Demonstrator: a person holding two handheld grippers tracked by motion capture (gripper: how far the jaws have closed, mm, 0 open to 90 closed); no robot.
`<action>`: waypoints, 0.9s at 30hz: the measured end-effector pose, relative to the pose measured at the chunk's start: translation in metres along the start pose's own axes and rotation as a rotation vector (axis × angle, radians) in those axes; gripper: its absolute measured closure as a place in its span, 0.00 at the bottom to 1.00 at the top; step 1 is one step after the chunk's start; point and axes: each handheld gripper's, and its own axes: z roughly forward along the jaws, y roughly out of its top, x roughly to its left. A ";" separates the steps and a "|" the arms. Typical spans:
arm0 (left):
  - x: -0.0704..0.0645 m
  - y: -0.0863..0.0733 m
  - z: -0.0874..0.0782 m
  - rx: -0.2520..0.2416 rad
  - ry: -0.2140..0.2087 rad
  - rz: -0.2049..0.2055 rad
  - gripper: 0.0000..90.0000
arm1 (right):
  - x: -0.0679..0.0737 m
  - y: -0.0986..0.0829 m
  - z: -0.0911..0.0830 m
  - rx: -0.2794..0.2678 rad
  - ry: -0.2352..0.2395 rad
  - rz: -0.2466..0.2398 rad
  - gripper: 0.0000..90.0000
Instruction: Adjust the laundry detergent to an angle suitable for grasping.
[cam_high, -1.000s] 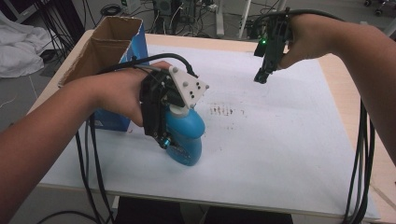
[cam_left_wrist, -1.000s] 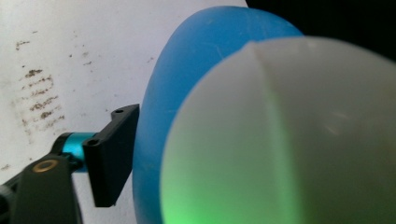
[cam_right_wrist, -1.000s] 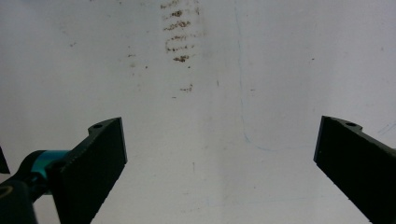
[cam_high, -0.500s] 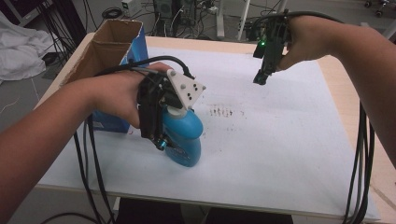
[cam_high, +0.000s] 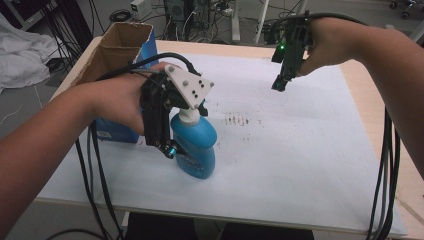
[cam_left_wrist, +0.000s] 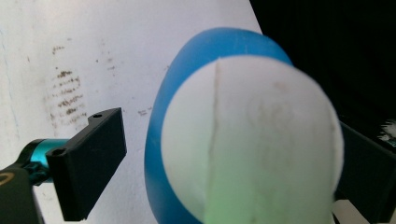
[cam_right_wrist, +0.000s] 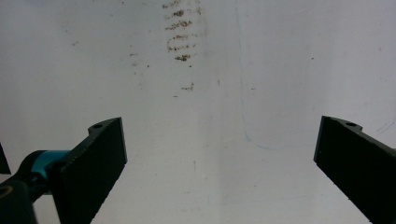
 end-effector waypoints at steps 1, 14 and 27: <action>0.000 0.000 0.000 0.004 0.003 0.001 0.03 | 0.000 0.000 0.000 0.000 -0.002 0.002 0.02; -0.001 0.000 -0.018 0.066 0.018 -0.043 0.02 | 0.001 -0.001 -0.002 0.001 0.000 0.002 0.02; 0.009 0.001 -0.048 0.244 0.048 -0.115 0.02 | 0.001 -0.002 -0.002 -0.001 0.001 0.005 0.02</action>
